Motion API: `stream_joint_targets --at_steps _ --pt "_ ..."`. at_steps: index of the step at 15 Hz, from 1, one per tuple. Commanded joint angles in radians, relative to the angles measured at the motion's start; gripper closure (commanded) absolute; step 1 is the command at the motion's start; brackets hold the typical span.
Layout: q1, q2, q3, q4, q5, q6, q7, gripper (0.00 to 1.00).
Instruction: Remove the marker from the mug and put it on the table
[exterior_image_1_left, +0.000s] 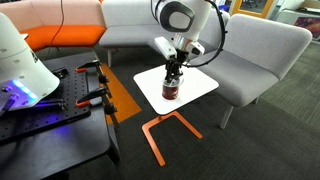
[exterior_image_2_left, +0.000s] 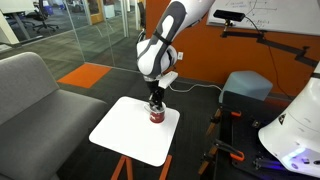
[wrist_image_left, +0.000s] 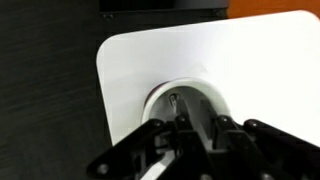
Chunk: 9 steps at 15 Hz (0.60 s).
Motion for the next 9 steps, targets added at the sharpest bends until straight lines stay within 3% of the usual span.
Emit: stream_joint_targets --at_steps 1,5,9 --pt "-0.001 0.038 0.003 0.056 -0.010 -0.041 0.031 0.72" --pt "-0.001 0.079 0.006 0.098 -0.008 -0.043 0.031 0.73" --pt "0.000 0.116 0.007 0.132 -0.009 -0.039 0.034 0.80"
